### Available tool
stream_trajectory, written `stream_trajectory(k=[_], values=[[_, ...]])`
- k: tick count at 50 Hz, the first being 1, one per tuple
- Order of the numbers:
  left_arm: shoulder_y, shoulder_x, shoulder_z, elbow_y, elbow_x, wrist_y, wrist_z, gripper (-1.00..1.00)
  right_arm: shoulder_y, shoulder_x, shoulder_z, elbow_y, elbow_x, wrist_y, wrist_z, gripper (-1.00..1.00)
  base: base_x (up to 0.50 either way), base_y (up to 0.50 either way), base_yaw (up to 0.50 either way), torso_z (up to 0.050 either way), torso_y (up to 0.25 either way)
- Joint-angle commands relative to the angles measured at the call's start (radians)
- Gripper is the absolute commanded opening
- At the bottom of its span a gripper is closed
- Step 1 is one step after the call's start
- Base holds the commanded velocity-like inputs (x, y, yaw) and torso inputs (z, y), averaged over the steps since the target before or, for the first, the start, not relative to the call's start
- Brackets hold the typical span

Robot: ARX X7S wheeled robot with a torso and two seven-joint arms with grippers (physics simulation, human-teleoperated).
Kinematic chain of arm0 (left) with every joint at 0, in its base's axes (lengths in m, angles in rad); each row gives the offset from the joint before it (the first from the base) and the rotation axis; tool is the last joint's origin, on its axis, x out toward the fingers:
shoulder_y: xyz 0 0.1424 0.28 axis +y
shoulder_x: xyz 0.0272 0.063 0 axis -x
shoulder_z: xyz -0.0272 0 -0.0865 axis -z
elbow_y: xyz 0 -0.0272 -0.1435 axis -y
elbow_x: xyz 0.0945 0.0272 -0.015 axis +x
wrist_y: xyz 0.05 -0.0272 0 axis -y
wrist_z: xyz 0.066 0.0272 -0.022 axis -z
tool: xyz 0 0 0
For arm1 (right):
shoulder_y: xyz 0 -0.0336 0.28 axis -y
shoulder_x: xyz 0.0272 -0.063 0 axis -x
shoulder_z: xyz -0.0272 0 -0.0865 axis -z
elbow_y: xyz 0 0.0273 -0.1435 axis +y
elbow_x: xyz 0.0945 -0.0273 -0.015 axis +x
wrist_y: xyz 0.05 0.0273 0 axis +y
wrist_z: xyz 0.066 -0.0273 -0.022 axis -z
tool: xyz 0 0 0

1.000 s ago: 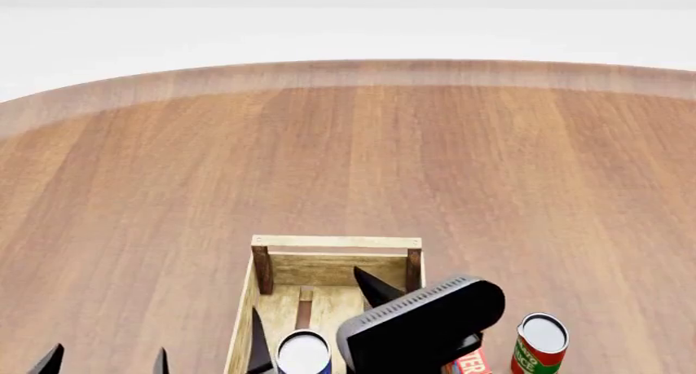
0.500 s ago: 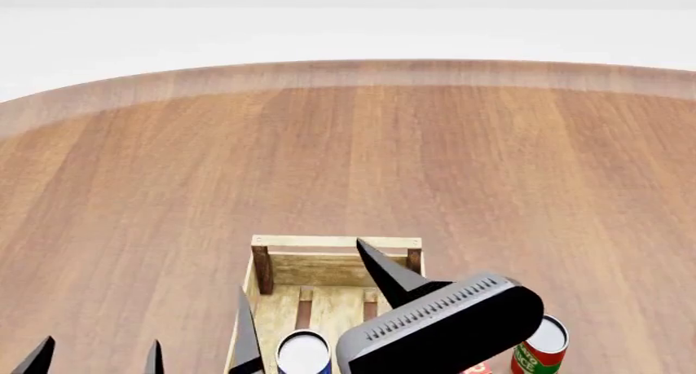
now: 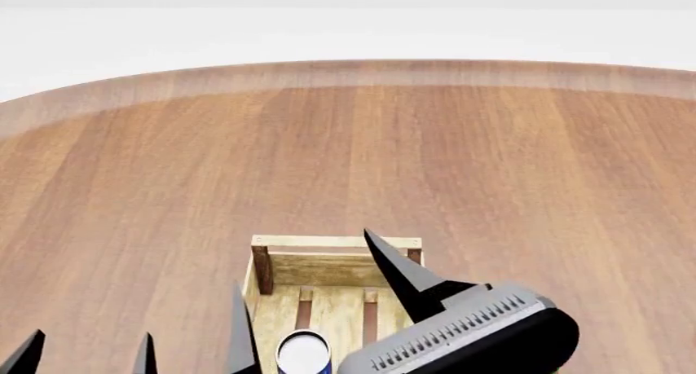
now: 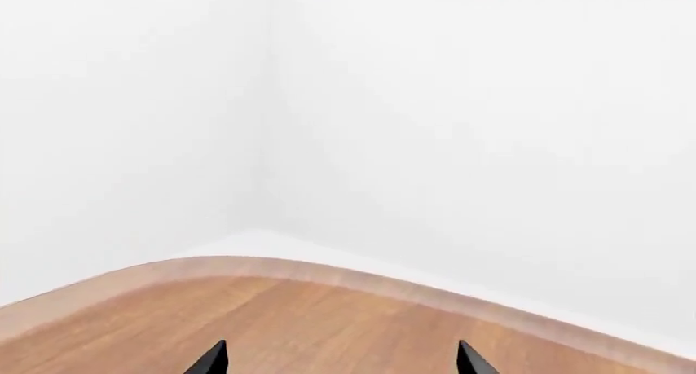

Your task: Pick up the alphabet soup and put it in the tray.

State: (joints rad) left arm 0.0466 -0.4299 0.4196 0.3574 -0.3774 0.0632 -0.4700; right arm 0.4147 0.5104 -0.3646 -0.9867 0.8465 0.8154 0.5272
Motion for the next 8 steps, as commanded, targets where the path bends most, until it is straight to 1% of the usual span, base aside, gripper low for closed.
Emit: stream_trajectory(k=[1,8], values=[[0.014,-0.015,-0.007,0.051,-0.015,-0.006,-0.010,1.00,0.039,0.021,-0.003,-0.056,0.061,0.024,0.078,1.00,0.00,0.00,0.00,0.000,0.000],[0.011,-0.024,-0.011,0.083,-0.023,-0.021,-0.019,1.00,0.075,0.083,-0.064,-0.057,0.098,-0.042,0.139,1.00,0.00,0.00,0.00,0.000,0.000]])
